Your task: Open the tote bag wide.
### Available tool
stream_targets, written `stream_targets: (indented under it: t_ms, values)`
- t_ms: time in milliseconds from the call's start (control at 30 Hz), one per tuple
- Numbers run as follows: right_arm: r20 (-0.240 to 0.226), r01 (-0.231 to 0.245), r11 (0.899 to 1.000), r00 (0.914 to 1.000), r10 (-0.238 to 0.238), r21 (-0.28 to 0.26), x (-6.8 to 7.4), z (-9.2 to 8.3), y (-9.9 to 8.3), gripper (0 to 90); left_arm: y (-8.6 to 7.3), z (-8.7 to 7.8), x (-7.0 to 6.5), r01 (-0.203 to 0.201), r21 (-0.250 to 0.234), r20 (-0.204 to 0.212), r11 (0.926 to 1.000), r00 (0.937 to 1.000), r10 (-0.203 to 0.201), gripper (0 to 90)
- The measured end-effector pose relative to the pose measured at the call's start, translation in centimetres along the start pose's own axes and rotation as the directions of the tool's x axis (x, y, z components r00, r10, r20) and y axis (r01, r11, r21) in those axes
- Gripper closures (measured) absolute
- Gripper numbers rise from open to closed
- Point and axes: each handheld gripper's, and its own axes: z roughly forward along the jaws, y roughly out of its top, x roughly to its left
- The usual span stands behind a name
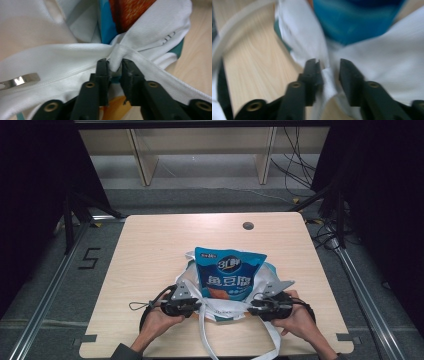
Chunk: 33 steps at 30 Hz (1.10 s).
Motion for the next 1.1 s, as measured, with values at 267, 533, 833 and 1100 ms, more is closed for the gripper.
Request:
stream_targets:
  t_ms: [267, 533, 833, 1100]
  values:
    - [0.143, -0.033, 0.968, 0.9872, 0.071, -0.247, -2.3, -7.6, 1.5, 58.1, 2.5, -4.6, 0.3, 0.025, -0.113, 0.009, 0.9933, 0.9997, -0.024, 46.6]
    - [0.188, -0.077, 0.963, 0.9736, 0.129, -0.26, -6.2, -6.6, 2.7, 53.5, 5.1, -6.2, 3.6, 0.022, -0.181, -0.177, 0.9832, 0.9826, -0.055, 44.5]
    - [0.265, -0.024, 0.991, 0.9624, 0.059, -0.134, -9.4, -1.7, 3.7, 83.8, 5.2, -0.3, 8.9, 0.135, -0.187, -0.165, 0.9732, 0.9722, -0.166, 73.6]
    - [0.328, -0.034, 0.999, 0.9437, 0.045, -0.039, -11.6, 1.2, 2.4, 87.9, 4.2, 5.2, 11.7, 0.175, -0.017, -0.168, 0.9844, 0.97, -0.175, 85.2]
